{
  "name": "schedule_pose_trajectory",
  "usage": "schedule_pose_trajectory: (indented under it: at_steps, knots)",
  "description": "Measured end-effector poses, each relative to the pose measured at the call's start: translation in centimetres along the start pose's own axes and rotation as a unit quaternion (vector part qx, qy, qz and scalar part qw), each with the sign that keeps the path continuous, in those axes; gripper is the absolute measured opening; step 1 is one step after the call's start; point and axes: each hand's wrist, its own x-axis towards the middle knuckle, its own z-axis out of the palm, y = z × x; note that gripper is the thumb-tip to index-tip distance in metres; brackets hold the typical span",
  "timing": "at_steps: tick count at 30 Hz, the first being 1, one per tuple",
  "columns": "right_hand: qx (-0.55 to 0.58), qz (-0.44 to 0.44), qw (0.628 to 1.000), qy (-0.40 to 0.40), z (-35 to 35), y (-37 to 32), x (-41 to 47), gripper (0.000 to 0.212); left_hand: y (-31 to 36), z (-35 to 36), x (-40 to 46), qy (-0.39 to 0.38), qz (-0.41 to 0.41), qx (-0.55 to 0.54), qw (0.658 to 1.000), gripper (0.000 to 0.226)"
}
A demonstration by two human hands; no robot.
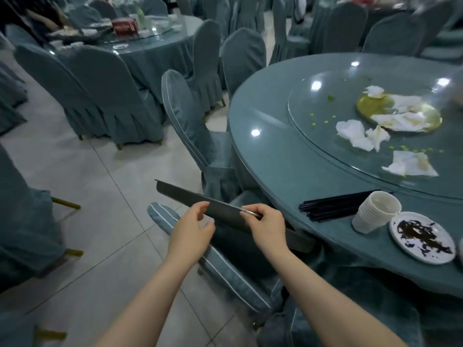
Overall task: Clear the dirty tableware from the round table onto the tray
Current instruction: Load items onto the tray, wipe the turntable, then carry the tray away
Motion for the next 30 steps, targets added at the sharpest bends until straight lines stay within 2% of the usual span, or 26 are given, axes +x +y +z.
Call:
schedule_pose_trajectory:
  at_steps: [5, 7, 10, 13, 16, 20, 21, 23, 24, 25, 30]
  knots:
    - [0.059, 0.030, 0.997, 0.045, 1.3, -4.1, 0.8, 0.016, -0.8, -2.2, 3.4, -0.029, -0.044, -0.198, 0.979, 0.044]
    - [0.084, 0.033, 0.993, 0.076, 1.8, -5.7, 1.4, 0.020, -1.5, -3.3, 4.7, 0.015, -0.063, -0.256, 0.964, 0.052]
    - [0.126, 0.032, 0.984, 0.122, 2.2, -8.3, 2.4, 0.024, -2.3, -4.4, 6.3, 0.075, -0.063, -0.288, 0.953, 0.063]
    - [0.148, 0.002, 0.979, 0.140, 2.6, -10.6, 2.7, 0.025, -2.9, -4.9, 8.0, 0.030, -0.116, -0.310, 0.943, 0.083]
    - [0.126, -0.060, 0.983, 0.117, 3.7, -13.1, 2.2, 0.024, -2.7, -5.8, 9.5, -0.021, -0.167, -0.368, 0.914, 0.092]
    - [0.104, -0.128, 0.981, 0.102, 5.1, -16.3, 1.9, 0.025, -2.1, -8.5, 10.2, -0.001, -0.186, -0.457, 0.870, 0.078]
    - [0.104, -0.143, 0.979, 0.102, 5.3, -17.1, 1.9, 0.025, -1.8, -9.5, 10.4, 0.006, -0.197, -0.499, 0.844, 0.066]
    - [0.105, -0.175, 0.974, 0.097, 5.5, -18.6, 1.8, 0.027, -0.9, -11.7, 10.8, 0.007, -0.229, -0.579, 0.782, 0.030]
    - [0.104, -0.192, 0.972, 0.093, 5.6, -19.4, 1.8, 0.028, -0.3, -12.8, 11.0, 0.004, -0.239, -0.600, 0.763, 0.017]
    - [0.101, -0.208, 0.969, 0.090, 5.6, -20.3, 1.8, 0.029, 0.2, -13.9, 11.2, -0.001, -0.236, -0.605, 0.760, 0.012]
    - [0.056, -0.307, 0.947, 0.077, 4.7, -25.5, 2.4, 0.026, 3.4, -18.1, 12.3, -0.048, -0.180, -0.571, 0.799, 0.026]
